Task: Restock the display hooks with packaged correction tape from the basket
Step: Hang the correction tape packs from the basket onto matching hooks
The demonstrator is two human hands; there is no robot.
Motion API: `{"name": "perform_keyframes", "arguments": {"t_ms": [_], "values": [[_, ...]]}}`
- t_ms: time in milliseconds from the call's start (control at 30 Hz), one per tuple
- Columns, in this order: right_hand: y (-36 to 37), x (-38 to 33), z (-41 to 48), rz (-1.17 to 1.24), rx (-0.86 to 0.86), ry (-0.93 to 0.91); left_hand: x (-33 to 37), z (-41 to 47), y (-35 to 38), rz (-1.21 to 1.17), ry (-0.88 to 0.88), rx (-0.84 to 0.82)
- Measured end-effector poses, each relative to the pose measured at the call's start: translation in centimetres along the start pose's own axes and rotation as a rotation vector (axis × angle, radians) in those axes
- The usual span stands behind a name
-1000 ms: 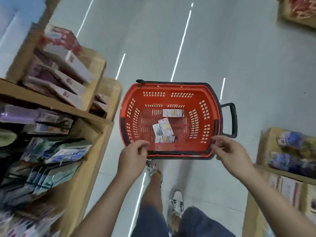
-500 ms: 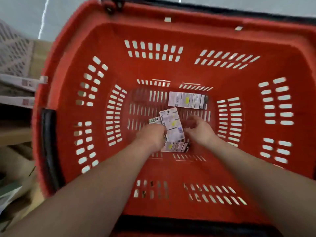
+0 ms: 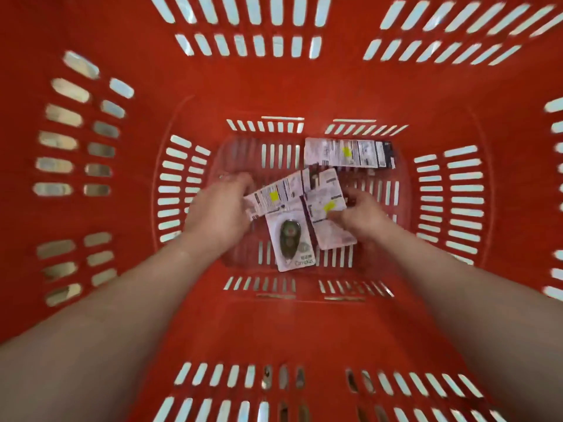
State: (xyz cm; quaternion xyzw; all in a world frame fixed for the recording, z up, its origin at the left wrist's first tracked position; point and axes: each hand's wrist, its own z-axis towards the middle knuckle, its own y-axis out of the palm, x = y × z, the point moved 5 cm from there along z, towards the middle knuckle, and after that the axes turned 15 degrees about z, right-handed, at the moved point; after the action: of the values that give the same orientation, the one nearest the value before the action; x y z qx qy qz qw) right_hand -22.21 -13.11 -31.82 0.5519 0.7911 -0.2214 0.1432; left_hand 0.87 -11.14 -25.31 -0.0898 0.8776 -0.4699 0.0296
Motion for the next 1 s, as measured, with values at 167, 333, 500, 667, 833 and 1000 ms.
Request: {"name": "perform_keyframes", "arguments": {"t_ms": [167,333,500,667,833,1000], "values": [[2.3,-1.4,-1.7,0.679,-0.23,0.208,5.3,-1.5,2.0,-0.465,0.014,-0.025],[2.0,-1.1,-2.3,0.61,-0.146,0.127,10.5,-2.8,3.1,-0.229,0.274,-0.062],[-0.4,-0.4,-0.8,0.366,0.11,-0.059,9.9,-1.3,3.0,-0.363,0.241,-0.044],[-3.5,0.0,-0.3,0.223,0.227,-0.098,9.6,4.8,2.8,-0.289,0.086,0.005],[-5.3,0.1,-0.3,0.294,0.28,-0.129,10.3,9.2,3.6,-0.768,-0.282,0.014],[-6.0,-1.3,-2.6,0.306,0.325,-0.117,9.2,6.4,0.7,-0.828,-0.302,0.032]]}}
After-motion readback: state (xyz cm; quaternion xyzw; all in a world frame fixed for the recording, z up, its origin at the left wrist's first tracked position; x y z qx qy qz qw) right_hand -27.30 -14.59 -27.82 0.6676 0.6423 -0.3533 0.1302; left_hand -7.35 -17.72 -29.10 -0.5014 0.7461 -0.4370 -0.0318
